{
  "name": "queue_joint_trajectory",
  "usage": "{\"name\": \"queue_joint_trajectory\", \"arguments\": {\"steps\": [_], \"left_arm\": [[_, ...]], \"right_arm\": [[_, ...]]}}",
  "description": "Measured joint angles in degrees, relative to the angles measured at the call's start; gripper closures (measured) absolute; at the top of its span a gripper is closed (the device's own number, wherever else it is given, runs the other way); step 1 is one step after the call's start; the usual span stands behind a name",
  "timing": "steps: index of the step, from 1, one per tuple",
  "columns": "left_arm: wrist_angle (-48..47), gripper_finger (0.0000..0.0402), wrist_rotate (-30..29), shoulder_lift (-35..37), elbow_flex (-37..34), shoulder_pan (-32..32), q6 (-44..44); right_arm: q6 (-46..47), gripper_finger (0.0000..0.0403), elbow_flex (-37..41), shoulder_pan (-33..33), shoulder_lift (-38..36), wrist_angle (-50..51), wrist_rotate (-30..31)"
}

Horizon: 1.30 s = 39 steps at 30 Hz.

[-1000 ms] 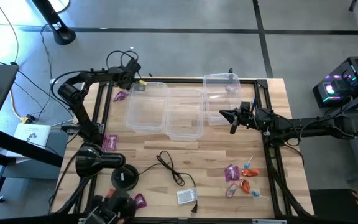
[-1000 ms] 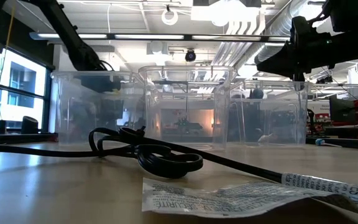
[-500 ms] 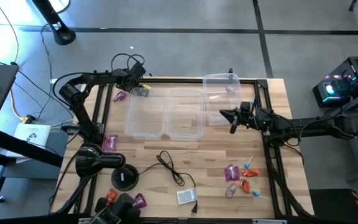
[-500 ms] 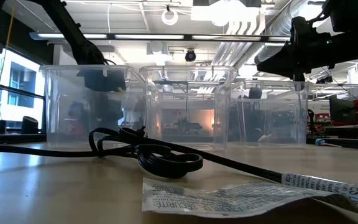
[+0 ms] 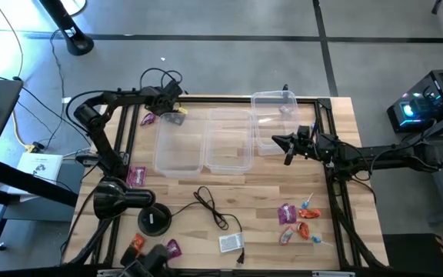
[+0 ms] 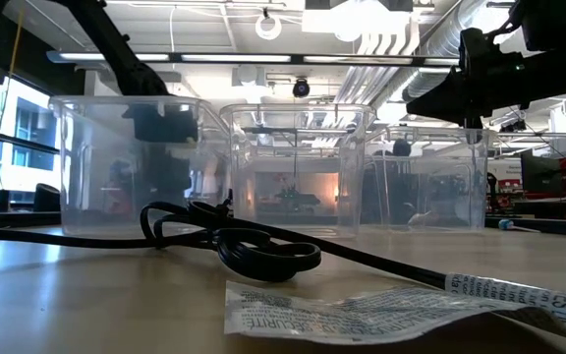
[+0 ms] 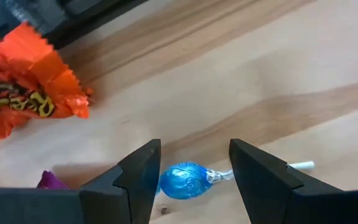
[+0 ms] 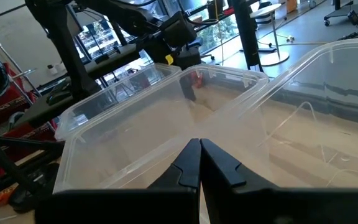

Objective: Sort candy
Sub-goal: Put the orange candy into the left transparent bin

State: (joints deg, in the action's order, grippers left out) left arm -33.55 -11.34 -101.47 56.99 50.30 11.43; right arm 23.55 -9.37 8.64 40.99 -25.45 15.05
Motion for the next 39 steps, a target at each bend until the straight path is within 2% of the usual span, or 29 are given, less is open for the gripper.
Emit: {"name": "queue_joint_trajectory", "arguments": {"steps": [4, 7, 10, 13, 15, 22, 32, 36, 39], "left_arm": [[-0.6, 0.0219, -3.1, 0.0, 0.0, -0.9, -1.7], [-1.1, 0.0245, -4.2, 0.0, 0.0, -1.0, -3.2], [-1.3, 0.0299, -4.4, 0.0, 0.0, -1.0, -4.1], [-1.1, 0.0373, -4.5, 0.0, 0.0, -1.0, -4.6], [-0.7, 0.0391, -4.7, 0.0, 0.0, -1.0, -5.2], [0.6, 0.0401, -5.9, 0.5, 0.0, -1.3, -6.2], [-1.8, 0.0401, -5.7, 6.8, 0.0, -1.2, -4.8], [-4.6, 0.0393, -6.0, 6.6, -0.5, -0.3, 1.3], [-1.3, 0.0376, -5.9, 6.5, -4.1, -0.1, 6.0]], "right_arm": [[0.0, 0.0402, 0.0, 0.0, 0.0, 0.0, 0.0], [0.0, 0.0402, 0.0, 0.0, 0.0, 0.0, 0.0], [0.0, 0.0402, 0.0, 0.0, 0.0, 0.0, 0.0], [0.0, 0.0402, 0.0, 0.0, 0.0, 0.0, 0.0], [0.0, 0.0402, 0.0, 0.0, 0.0, 0.0, 0.0], [0.0, 0.0402, 0.0, 0.0, 0.0, 0.0, 0.1], [0.2, 0.0402, 0.0, 0.0, 0.0, 0.1, 0.1], [0.6, 0.0402, 0.0, 0.0, 0.0, 0.9, 1.5], [0.9, 0.0402, 0.0, 0.0, 0.0, 1.9, 3.2]]}}
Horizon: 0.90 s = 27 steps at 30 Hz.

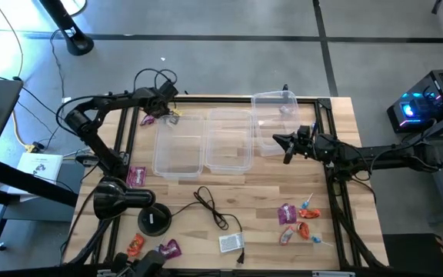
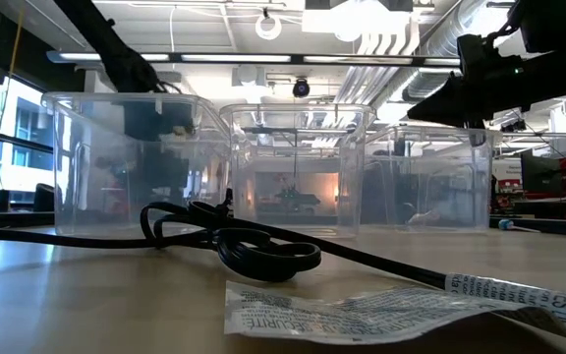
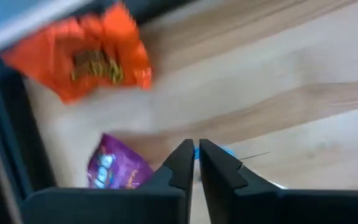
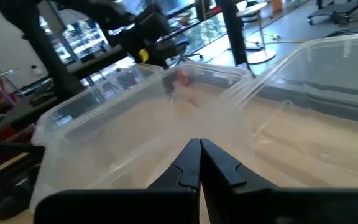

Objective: Sort candy
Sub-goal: Put the orange candy into the left transparent bin

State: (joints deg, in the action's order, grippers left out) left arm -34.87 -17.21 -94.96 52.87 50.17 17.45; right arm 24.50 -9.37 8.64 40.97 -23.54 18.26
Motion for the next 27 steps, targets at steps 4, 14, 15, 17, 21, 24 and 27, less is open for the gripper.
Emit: {"name": "queue_joint_trajectory", "arguments": {"steps": [4, 14, 15, 17, 21, 24, 27], "left_arm": [[6.7, 0.0342, 1.3, 0.1, -6.2, -0.4, 2.5], [12.6, 0.0255, 3.7, 2.4, -6.5, -2.2, 4.1], [12.4, 0.025, 5.2, 2.8, -6.6, -2.4, 3.4], [12.4, 0.0243, 7.8, 3.7, -6.6, -3.0, 3.0], [11.8, 0.0236, 10.5, 4.7, -6.5, -5.1, 2.4], [10.1, 0.0236, 10.7, 4.4, -6.5, -6.7, 0.2], [9.0, 0.0236, 9.1, 4.3, -6.5, -7.3, -1.0]], "right_arm": [[1.2, 0.0402, 0.0, 0.0, 0.0, 2.5, 1.7], [1.2, 0.0402, 0.0, 0.0, 0.0, 2.7, 2.4], [1.2, 0.0402, 0.0, 0.0, 0.0, 2.7, 2.4], [1.1, 0.0402, 0.0, 0.0, 0.0, 2.7, 2.4], [1.2, 0.0402, 0.0, 0.0, 0.0, 2.7, 2.4], [1.2, 0.0402, 0.0, 0.0, 0.0, 2.7, 2.4], [1.2, 0.0402, 0.0, 0.0, 0.0, 2.7, 2.4]]}}
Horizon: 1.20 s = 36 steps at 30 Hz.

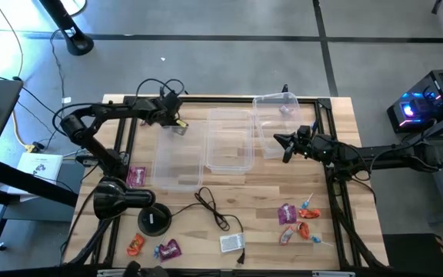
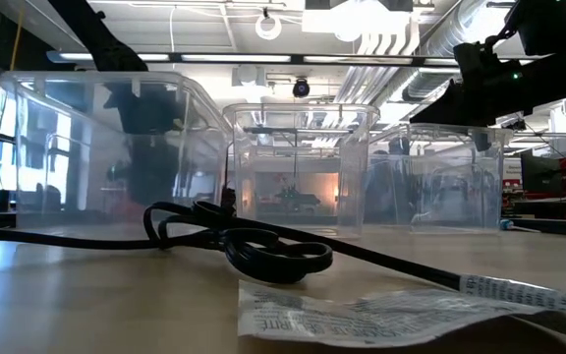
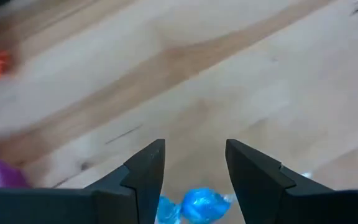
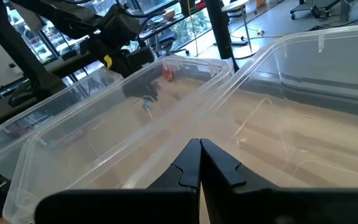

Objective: Sort candy
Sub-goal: Put the orange candy into the left transparent bin

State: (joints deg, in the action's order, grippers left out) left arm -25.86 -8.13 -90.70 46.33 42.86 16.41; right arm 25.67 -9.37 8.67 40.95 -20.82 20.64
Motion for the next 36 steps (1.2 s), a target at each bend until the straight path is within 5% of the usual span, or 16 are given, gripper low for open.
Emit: {"name": "queue_joint_trajectory", "arguments": {"steps": [10, 22, 36], "left_arm": [[10.8, 0.0236, -16.1, 0.0, 0.0, 4.7, 5.4], [19.1, 0.0236, -16.5, 0.0, 0.0, 15.9, 6.0], [19.9, 0.0236, -13.3, -4.4, 0.1, 21.2, 3.0]], "right_arm": [[0.4, 0.0402, 0.0, 0.0, 0.0, 0.0, 0.3], [0.5, 0.0402, 0.0, 0.0, 0.0, 0.0, 1.5], [2.7, 0.0402, 0.0, 0.0, 0.0, 0.1, 3.0]]}}
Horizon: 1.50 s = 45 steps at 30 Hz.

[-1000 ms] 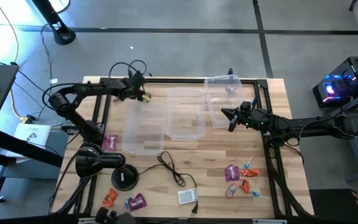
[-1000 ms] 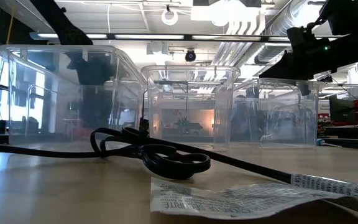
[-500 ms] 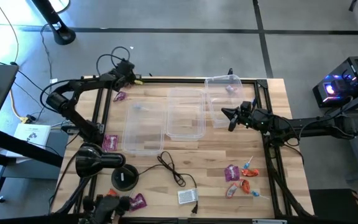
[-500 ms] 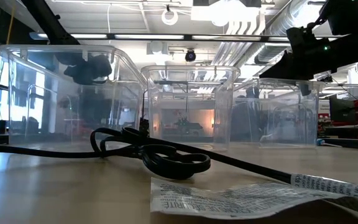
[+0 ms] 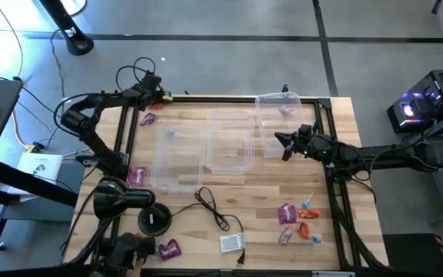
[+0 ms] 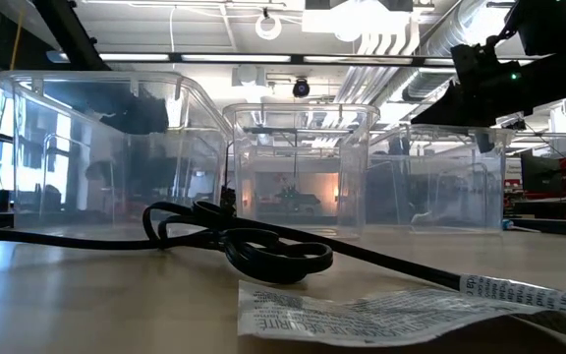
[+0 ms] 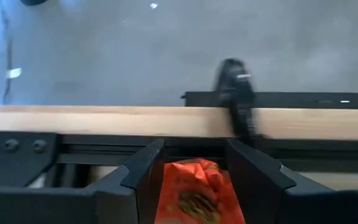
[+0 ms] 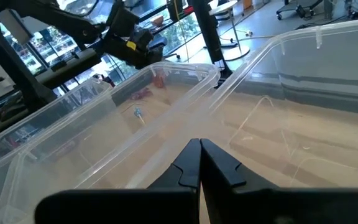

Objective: Sort candy
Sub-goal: Put the orange candy into the left transparent bin

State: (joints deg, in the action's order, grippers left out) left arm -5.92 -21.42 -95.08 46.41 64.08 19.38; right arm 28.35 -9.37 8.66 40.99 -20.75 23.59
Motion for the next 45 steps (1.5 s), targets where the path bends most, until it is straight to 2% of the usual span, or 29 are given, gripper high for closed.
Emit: {"name": "queue_joint_trajectory", "arguments": {"steps": [6, 11, 17, 21, 23, 29, 35, 41, 45], "left_arm": [[3.3, 0.0236, 2.3, -2.2, 0.0, 1.7, 1.5], [2.6, 0.0237, 4.4, -2.6, 0.0, 1.6, 0.7], [-1.4, 0.0251, 5.4, -1.4, 0.1, 0.8, -1.3], [-7.3, 0.0256, 6.9, 0.3, -0.1, 0.6, -2.4], [-7.1, 0.0258, 8.8, 0.6, -0.1, 0.6, -4.7], [-6.3, 0.0259, 8.2, 0.6, -0.1, 0.4, -3.2], [-8.4, 0.0259, 12.8, 3.3, 0.6, -0.1, -2.6], [-17.4, 0.0259, 12.2, 5.3, 4.5, -0.9, -2.8], [-17.7, 0.0259, 8.7, 4.4, 4.1, -1.9, -2.5]], "right_arm": [[0.2, 0.0402, 0.0, 0.2, 0.0, 0.0, 0.0], [0.2, 0.0402, 0.0, 0.9, 0.0, 0.0, 0.1], [1.6, 0.0402, 0.0, 1.1, 0.0, 0.0, 0.2], [1.7, 0.0402, 0.0, 1.1, 0.0, 0.2, 0.2], [1.7, 0.0402, 0.0, 1.1, 0.0, 0.3, 0.2], [1.7, 0.0402, 0.0, 1.1, 0.0, 0.3, 0.2], [1.7, 0.0402, 0.0, 1.1, 0.0, 0.3, 0.2], [1.2, 0.0402, 0.0, 1.1, 0.0, 0.4, 0.4], [0.1, 0.0402, 0.0, 1.1, 0.0, 0.4, 0.4]]}}
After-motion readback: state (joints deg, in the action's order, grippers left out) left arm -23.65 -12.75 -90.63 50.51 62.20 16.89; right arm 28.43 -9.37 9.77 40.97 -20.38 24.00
